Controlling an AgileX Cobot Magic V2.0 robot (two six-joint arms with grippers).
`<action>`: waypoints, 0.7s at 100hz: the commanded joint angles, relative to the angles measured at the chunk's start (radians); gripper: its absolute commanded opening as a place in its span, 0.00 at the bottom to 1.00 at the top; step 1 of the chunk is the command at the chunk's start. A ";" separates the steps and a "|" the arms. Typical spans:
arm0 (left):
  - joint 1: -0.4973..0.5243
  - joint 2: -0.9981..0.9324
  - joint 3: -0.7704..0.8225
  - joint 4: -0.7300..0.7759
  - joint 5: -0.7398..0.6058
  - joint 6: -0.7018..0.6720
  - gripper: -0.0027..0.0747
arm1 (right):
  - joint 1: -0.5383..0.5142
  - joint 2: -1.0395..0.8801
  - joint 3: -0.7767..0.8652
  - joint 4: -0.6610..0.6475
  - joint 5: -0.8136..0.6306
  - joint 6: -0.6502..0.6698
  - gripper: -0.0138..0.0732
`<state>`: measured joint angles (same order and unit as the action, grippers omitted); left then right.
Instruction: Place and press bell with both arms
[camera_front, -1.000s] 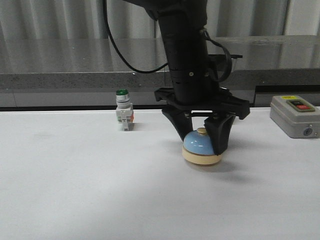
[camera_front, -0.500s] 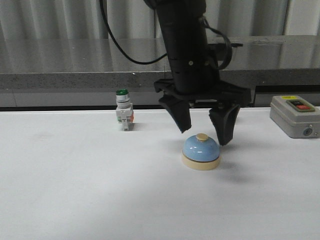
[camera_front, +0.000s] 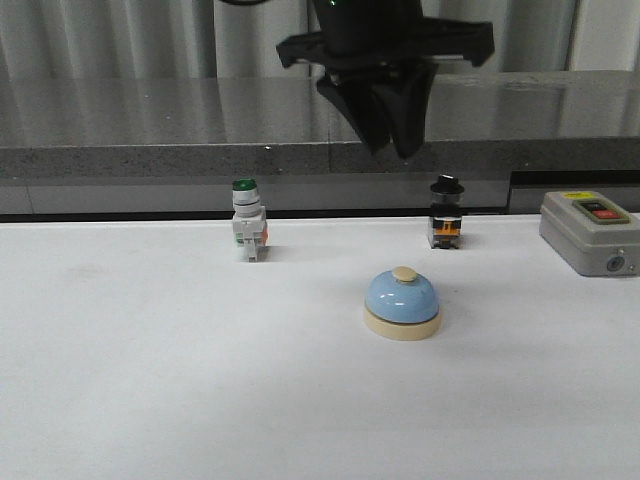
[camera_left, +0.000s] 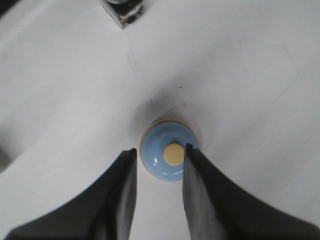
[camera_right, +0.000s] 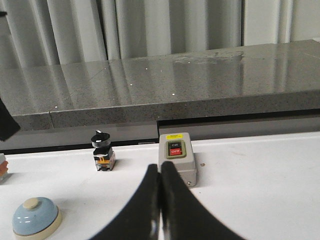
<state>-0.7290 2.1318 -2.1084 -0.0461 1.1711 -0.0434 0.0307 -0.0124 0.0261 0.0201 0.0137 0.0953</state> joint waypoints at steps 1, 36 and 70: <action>0.016 -0.111 -0.026 0.012 -0.010 -0.019 0.30 | -0.006 -0.012 -0.014 -0.004 -0.086 -0.006 0.09; 0.131 -0.247 -0.022 0.016 0.038 -0.019 0.30 | -0.006 -0.012 -0.014 -0.004 -0.086 -0.006 0.09; 0.354 -0.401 0.064 0.016 0.049 -0.019 0.07 | -0.006 -0.012 -0.014 -0.004 -0.086 -0.006 0.09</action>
<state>-0.4358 1.8299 -2.0529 -0.0269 1.2535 -0.0515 0.0307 -0.0124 0.0261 0.0201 0.0137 0.0953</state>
